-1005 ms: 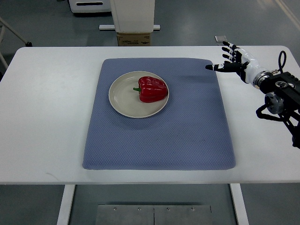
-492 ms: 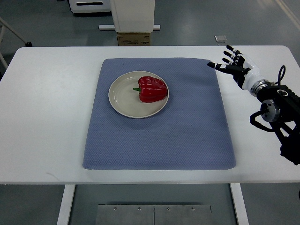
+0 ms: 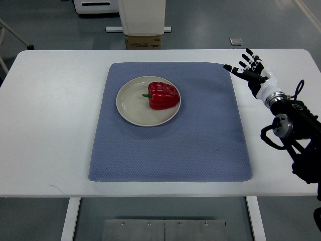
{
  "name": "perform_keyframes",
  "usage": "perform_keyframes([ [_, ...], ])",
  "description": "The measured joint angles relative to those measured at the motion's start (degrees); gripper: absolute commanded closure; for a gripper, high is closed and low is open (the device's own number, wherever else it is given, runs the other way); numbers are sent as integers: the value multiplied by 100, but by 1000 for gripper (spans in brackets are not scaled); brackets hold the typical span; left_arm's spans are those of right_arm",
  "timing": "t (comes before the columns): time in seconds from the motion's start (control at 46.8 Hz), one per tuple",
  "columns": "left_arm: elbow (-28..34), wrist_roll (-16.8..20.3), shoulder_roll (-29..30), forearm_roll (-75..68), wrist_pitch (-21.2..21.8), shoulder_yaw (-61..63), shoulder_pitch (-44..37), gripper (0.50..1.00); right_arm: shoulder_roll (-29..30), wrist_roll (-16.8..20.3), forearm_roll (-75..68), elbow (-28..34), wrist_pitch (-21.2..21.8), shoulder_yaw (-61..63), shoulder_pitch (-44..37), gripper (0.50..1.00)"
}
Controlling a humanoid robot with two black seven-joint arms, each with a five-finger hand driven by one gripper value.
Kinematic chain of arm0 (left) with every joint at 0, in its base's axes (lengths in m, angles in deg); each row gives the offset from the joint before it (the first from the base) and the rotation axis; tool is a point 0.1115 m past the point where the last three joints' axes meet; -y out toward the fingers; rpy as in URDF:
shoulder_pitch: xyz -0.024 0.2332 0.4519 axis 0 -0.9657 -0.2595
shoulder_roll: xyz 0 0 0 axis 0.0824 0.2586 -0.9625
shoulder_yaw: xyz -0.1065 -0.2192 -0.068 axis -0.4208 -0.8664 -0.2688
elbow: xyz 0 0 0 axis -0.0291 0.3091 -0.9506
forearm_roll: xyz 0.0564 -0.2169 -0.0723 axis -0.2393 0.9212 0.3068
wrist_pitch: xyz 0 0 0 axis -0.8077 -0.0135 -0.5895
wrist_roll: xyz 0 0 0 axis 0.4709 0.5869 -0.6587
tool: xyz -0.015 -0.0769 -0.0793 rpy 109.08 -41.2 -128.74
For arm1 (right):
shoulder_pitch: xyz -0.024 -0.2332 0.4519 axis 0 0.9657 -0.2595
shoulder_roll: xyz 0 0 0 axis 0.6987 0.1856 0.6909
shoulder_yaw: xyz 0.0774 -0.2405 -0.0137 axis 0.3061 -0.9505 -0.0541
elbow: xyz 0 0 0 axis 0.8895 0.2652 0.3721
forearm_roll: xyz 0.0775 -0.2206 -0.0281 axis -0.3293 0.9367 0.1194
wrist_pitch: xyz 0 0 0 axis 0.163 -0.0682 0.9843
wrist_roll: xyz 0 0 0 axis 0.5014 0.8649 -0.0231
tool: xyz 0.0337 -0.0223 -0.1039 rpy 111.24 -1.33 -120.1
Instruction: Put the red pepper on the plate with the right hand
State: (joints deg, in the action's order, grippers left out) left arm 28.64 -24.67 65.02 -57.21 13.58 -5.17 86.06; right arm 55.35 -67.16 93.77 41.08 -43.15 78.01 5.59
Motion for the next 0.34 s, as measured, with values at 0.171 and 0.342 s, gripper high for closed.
perform_keyframes([
  [0.171, 0, 0, 0, 0, 0, 0, 0, 500, 0, -131, 0, -4, -40, -32, 1, 500],
  [0.342, 0, 0, 0, 0, 0, 0, 0, 500, 1, -187, -1, -5, -45, -47, 1, 500],
])
